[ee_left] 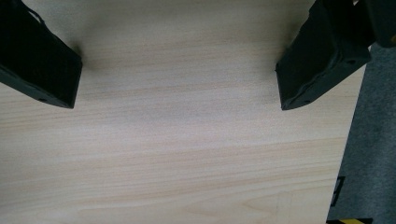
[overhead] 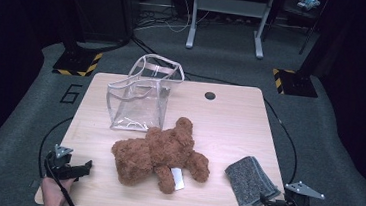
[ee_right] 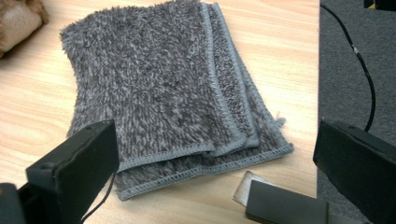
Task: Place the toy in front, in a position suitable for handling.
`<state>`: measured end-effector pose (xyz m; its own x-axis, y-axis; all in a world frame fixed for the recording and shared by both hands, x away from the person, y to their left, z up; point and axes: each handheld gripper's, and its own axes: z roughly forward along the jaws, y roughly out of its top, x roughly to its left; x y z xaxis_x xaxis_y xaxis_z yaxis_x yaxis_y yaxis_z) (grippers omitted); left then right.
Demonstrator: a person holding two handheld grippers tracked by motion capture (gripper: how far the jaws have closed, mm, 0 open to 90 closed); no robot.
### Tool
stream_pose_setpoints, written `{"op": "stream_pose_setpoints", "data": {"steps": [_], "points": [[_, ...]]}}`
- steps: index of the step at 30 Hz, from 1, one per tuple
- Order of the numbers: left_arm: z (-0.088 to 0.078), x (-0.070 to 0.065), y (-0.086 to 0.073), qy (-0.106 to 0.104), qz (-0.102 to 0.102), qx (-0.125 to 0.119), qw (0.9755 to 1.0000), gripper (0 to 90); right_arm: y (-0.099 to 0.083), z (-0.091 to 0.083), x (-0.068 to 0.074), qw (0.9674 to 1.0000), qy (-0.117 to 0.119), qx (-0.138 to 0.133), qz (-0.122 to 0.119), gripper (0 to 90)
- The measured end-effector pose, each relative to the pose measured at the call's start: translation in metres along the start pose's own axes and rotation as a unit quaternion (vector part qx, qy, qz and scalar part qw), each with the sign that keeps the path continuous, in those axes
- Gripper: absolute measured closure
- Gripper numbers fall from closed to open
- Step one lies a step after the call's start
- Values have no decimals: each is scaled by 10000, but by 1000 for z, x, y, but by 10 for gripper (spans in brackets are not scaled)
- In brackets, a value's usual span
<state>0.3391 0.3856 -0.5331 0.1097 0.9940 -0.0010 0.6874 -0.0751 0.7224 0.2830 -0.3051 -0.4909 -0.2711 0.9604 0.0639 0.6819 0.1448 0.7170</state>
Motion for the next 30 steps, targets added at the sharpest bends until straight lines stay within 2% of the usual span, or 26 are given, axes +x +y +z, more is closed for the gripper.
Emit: {"op": "stream_pose_setpoints", "data": {"steps": [1,8,13,19,24,26,27,29,30], "points": [[0,0,0,3,-3,-2,10000,0,1,0,2,10000,21,60,29,0],[0,0,0,6,-6,-2,10000,0,10,5,10,9997,35,162,-182,0],[0,0,0,4,-6,-1,10000,0,20,9,18,9996,53,196,-203,0],[0,0,0,1,-17,-3,10000,0,34,22,26,9990,165,343,-250,0],[0,0,0,17,-28,1,10000,1,41,34,34,9984,89,446,-348,0],[0,-1,0,18,-33,0,10000,1,42,41,35,9978,0,569,-341,39],[0,-1,0,19,-30,0,10000,1,42,45,35,9976,-69,635,-249,79],[0,-1,0,20,-32,0,10000,1,42,48,35,9976,-46,646,-256,109],[0,-1,0,21,-32,0,10000,2,42,54,35,9971,-104,733,-183,143]]}}
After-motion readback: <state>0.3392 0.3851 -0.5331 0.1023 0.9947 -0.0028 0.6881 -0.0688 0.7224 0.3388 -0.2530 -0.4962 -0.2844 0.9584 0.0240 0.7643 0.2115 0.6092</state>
